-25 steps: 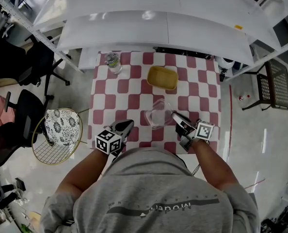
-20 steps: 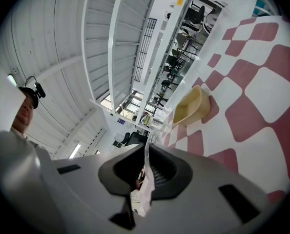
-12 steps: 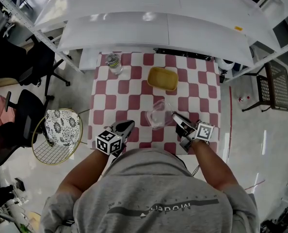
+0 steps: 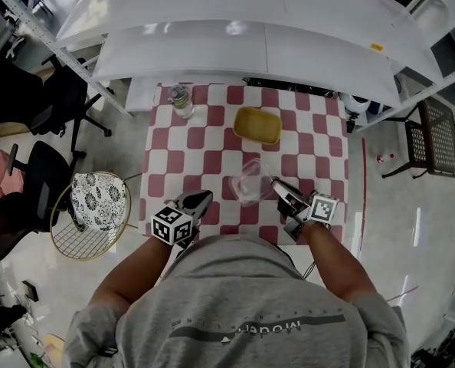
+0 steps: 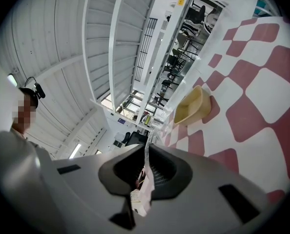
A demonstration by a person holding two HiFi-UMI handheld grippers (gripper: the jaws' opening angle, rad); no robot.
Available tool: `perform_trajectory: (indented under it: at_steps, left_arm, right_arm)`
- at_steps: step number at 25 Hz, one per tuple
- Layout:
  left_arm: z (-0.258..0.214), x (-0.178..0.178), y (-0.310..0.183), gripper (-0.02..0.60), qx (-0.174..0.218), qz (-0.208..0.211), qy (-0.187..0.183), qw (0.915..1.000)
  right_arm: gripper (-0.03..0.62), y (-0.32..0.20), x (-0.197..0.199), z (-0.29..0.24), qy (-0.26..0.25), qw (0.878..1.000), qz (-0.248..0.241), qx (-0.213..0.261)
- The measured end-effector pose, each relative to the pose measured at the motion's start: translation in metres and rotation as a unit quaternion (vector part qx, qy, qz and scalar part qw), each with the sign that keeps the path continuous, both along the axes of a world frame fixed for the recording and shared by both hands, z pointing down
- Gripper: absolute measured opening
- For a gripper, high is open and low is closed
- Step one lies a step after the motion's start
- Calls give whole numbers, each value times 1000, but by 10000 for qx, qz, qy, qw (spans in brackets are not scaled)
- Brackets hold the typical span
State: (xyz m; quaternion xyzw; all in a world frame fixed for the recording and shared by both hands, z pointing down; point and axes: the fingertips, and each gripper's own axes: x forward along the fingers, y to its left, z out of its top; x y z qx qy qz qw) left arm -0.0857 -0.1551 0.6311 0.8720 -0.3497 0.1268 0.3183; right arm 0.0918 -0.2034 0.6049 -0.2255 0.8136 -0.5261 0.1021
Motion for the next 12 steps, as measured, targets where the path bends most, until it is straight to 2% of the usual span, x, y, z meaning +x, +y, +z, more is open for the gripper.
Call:
perform_trajectory:
  at_steps: [12]
  left_arm:
    - [-2,1,0,12,15,7,1,10000]
  right_arm:
    - [41,1,0,-1,-32,10000,-5,-5]
